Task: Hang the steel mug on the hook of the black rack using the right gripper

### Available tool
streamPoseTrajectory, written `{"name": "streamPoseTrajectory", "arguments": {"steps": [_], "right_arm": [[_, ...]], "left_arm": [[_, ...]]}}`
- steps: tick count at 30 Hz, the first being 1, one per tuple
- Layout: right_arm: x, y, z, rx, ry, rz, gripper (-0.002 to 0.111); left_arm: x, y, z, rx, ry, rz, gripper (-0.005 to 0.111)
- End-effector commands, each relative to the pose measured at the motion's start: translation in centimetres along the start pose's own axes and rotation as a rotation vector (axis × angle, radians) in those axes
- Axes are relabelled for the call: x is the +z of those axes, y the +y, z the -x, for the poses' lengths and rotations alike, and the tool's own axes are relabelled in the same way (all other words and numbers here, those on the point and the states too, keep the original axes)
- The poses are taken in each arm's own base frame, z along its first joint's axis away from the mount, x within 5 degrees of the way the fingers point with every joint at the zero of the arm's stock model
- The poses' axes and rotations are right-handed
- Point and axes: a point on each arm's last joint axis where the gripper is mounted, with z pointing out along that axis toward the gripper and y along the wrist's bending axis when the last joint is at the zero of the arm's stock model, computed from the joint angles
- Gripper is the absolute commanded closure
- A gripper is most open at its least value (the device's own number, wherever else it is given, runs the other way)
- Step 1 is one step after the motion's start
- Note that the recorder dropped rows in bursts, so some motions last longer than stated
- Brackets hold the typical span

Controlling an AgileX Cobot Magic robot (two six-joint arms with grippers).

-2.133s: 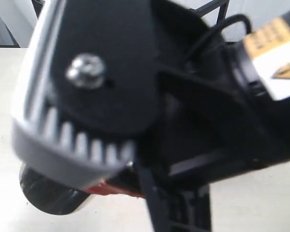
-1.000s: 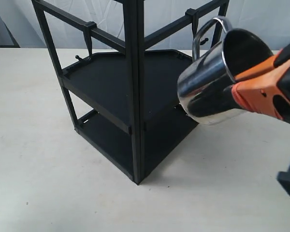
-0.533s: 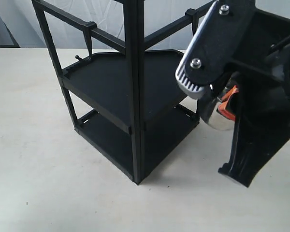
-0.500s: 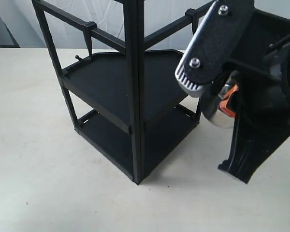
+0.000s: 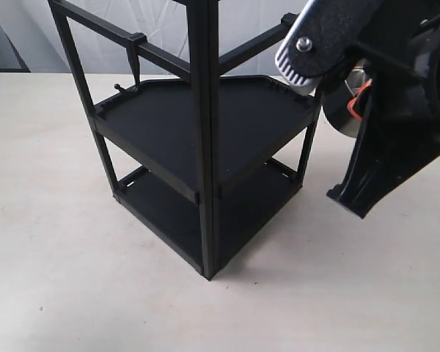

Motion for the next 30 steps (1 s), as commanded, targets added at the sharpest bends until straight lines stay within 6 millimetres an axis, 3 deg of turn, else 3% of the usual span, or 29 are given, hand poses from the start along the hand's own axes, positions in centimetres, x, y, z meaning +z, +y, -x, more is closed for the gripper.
{"name": "streamPoseTrajectory", "arguments": {"steps": [1, 8, 30], "right_arm": [[0.5, 0.1, 0.7, -0.029, -0.02, -0.045, 0.109], [3.3, 2.3, 1.9, -0.113, 0.058, -0.049, 0.109], [3.3, 2.2, 2.4, -0.039, 0.01, -0.059, 0.109]], "left_arm": [[0.0, 0.0, 0.1, 0.003, -0.018, 0.0, 0.105], [0.0, 0.0, 0.1, 0.003, -0.018, 0.0, 0.105], [0.0, 0.0, 0.1, 0.013, -0.018, 0.002, 0.105]]}}
